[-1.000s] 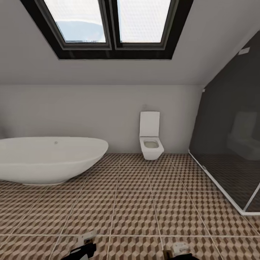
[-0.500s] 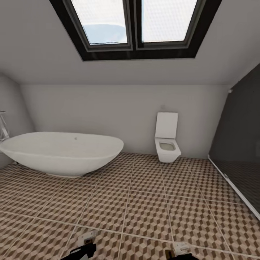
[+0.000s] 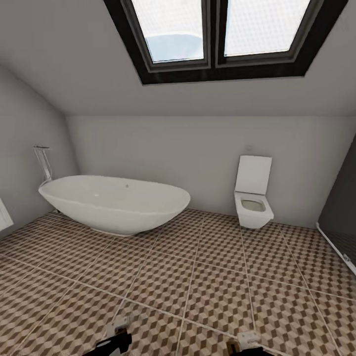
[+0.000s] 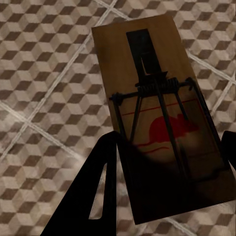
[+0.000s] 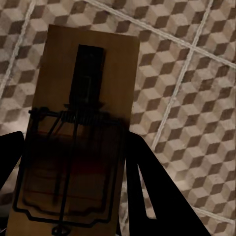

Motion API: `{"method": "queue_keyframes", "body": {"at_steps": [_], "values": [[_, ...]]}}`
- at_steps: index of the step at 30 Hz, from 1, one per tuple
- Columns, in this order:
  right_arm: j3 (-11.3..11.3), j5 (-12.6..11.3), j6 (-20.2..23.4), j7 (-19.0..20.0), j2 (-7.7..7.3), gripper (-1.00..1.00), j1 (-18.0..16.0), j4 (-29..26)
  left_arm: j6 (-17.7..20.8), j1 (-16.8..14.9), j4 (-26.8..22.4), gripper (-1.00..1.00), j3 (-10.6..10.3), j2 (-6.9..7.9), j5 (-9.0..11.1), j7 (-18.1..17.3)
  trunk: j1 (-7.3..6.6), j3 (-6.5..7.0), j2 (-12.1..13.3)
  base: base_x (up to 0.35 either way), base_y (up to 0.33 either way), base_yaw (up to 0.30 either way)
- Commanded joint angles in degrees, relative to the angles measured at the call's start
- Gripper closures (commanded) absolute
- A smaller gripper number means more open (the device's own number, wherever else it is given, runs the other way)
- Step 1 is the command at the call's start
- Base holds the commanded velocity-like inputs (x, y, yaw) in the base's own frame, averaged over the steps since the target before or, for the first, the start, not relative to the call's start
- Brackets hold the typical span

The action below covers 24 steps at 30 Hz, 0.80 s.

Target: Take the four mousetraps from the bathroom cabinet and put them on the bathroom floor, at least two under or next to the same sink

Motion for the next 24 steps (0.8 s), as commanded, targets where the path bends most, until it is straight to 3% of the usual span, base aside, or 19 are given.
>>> {"method": "queue_keyframes", "body": {"at_steps": [1, 24], "values": [[0.1, 0.4, 0.1, -0.2, 0.01, 1.0, -0.1, 0.1, -0.1, 0.0, 0.0, 1.0, -0.5, -0.02, 0.3, 0.3, 0.0, -0.06, 0.0, 0.0, 0.0, 0.3], [0.1, 0.4, -0.7, -0.1, 0.0, 1.0, -0.1, 0.1, -0.1, 0.0, 0.0, 1.0, -0.5, -0.11, 0.2, 0.3, 0.0, -0.06, 0.0, 0.0, 0.0, 0.293]]}}
